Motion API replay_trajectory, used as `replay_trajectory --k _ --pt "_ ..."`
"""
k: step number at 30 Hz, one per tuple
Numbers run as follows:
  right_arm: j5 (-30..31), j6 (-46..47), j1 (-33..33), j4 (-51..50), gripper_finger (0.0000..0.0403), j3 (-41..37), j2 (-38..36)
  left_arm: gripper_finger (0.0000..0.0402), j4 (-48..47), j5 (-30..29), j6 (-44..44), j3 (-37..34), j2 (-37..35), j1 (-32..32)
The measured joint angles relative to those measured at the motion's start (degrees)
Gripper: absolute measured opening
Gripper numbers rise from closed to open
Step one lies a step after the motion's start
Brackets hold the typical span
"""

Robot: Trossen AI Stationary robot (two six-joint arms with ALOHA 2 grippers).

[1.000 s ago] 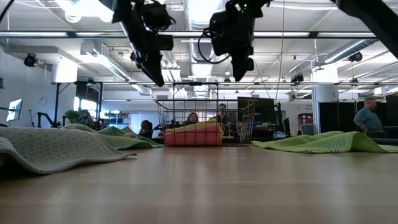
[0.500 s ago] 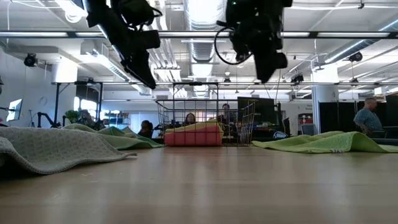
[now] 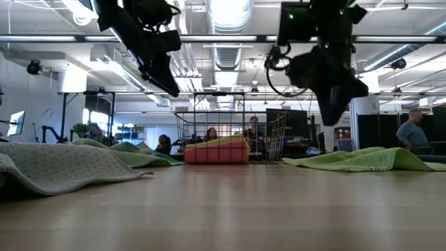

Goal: Fold microfiber towels
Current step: Fold the green microfiber cloth

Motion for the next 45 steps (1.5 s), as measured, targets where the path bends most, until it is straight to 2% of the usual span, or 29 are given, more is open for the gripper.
replay_trajectory --k 9,13,21,27,34,45 --pt "0.5 7.71 2.23 9.84 0.0012 -7.98 0.56 0.018 0.67 -0.01 0.01 -0.02 0.15 0.0" --pt "3.02 11.68 2.27 9.96 0.0009 -10.07 0.61 0.018 1.35 -0.01 0.04 -0.07 0.15 0.0" --pt "3.0 14.99 2.47 19.26 0.0009 -15.16 0.92 0.018 1.27 -0.01 0.01 -0.94 0.15 0.0" --pt "1.92 17.29 3.76 22.92 0.0008 -15.35 3.59 0.018 1.25 -0.05 -0.01 -2.53 0.15 -0.27" --pt "-2.32 18.97 5.98 31.06 0.0009 -13.24 9.1 0.018 1.26 0.08 0.01 -2.8 0.15 -0.41" --pt "-4.17 13.52 8.2 33.56 0.0009 1.35 21.87 0.018 1.22 0.24 0.02 -2.8 0.15 -0.59"
